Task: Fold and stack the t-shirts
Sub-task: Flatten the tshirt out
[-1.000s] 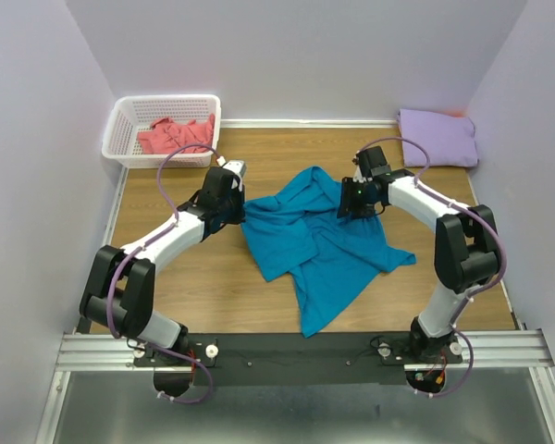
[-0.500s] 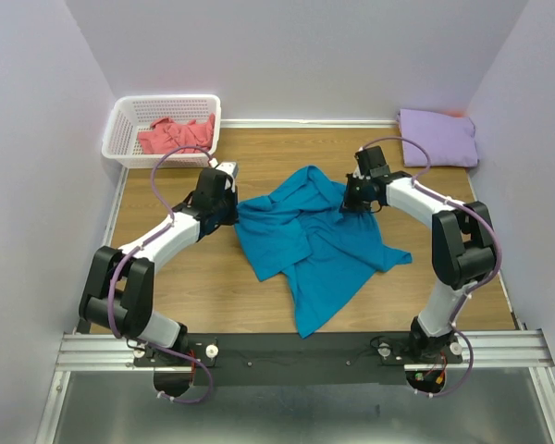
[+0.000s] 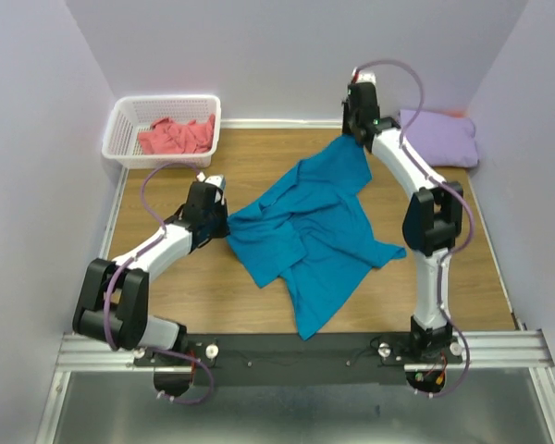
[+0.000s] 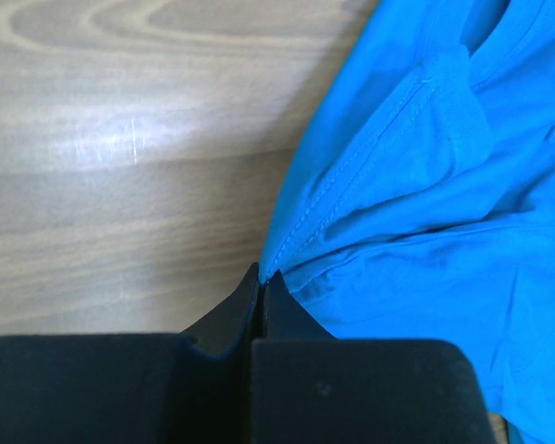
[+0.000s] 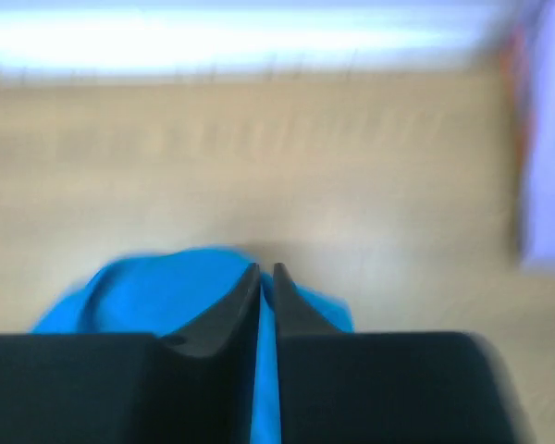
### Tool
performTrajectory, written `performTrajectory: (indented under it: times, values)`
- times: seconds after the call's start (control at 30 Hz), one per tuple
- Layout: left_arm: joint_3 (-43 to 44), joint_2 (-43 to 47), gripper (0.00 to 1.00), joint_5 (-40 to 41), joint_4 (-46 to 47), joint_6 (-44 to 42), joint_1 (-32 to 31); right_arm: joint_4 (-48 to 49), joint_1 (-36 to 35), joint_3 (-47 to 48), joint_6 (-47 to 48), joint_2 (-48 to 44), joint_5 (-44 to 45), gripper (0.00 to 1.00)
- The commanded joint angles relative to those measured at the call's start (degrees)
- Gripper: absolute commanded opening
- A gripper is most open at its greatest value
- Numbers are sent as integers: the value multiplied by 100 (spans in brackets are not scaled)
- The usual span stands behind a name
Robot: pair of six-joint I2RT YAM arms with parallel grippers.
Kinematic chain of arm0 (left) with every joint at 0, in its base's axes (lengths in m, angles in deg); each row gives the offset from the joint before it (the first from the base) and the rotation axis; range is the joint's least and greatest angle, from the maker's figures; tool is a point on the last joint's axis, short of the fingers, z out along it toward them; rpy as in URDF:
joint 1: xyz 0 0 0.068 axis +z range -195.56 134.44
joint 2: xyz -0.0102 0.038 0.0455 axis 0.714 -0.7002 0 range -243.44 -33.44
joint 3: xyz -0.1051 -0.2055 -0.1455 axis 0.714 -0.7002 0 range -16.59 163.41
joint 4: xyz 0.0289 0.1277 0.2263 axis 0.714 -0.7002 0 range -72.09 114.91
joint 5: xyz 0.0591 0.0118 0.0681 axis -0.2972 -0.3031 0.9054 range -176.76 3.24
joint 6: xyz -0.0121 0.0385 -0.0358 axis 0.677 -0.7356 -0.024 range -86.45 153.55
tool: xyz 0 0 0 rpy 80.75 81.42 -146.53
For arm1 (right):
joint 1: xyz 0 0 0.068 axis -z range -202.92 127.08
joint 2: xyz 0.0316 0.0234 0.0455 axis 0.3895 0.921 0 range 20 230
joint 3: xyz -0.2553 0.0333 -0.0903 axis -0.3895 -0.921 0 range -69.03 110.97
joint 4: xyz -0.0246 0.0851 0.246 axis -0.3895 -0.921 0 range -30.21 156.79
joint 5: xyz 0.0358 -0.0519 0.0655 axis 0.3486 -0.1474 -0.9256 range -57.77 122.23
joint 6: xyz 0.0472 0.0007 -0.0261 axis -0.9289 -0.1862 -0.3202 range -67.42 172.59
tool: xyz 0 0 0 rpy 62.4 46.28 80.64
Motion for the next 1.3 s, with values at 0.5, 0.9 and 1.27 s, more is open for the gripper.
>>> performTrajectory:
  times: [0.5, 0.9, 1.27]
  values:
    - [-110, 124, 0, -103, -22, 71, 385, -179, 25, -3556, -1018, -2129, -1061, 55]
    - [-39, 53, 0, 28, -92, -8, 465, -276, 25, -5237, -1547, -2755, -1126, 54]
    - [-127, 71, 0, 169, -118, -87, 570, -293, 33, -5167, -1494, -2403, -510, 49]
